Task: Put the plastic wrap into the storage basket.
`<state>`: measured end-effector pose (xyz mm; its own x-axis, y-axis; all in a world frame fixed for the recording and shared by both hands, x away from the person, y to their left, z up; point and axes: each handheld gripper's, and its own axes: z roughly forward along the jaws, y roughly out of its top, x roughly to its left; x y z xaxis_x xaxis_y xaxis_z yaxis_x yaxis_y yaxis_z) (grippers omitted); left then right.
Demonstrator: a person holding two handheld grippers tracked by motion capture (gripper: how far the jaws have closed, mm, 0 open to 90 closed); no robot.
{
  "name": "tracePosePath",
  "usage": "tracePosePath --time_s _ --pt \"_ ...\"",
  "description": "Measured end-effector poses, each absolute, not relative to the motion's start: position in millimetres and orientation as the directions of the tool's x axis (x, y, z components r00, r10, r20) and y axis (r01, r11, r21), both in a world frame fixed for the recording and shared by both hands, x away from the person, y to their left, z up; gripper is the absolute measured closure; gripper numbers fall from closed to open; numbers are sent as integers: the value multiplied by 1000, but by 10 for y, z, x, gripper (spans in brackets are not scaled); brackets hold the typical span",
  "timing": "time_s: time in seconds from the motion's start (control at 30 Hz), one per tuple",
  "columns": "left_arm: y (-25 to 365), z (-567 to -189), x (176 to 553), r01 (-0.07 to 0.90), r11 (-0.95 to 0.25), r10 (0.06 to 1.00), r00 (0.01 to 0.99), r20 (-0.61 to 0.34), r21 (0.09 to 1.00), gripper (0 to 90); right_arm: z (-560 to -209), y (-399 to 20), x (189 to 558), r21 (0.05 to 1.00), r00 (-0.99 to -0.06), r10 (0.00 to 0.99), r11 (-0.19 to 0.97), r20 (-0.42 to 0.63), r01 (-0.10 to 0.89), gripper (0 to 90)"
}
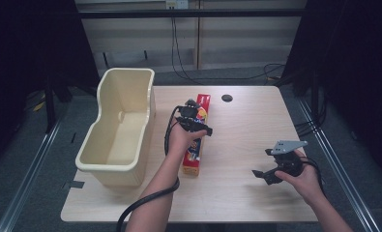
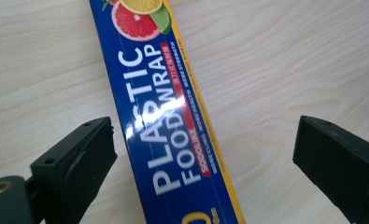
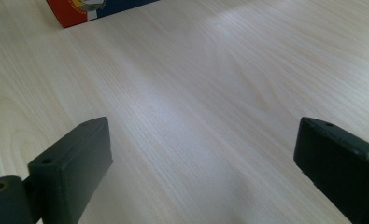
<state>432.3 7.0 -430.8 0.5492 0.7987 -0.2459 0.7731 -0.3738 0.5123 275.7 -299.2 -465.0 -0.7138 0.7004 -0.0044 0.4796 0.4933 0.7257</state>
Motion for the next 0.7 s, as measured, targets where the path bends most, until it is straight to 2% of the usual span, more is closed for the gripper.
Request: tracePosePath --time_s 0.37,0.57,0.7 --pt "-56 -4365 4520 785 -390 817 536 -212 482 81 -4656 -2992 2763 724 -716 698 495 -2 481 41" --pt "-112 -4403 4584 808 -368 833 507 -223 460 103 -4644 -3008 2761 730 -714 700 486 4 480 40" --pt "-141 -4428 4604 806 -388 842 507 -184 446 121 -4637 -3023 2765 736 -711 703 478 6 479 40"
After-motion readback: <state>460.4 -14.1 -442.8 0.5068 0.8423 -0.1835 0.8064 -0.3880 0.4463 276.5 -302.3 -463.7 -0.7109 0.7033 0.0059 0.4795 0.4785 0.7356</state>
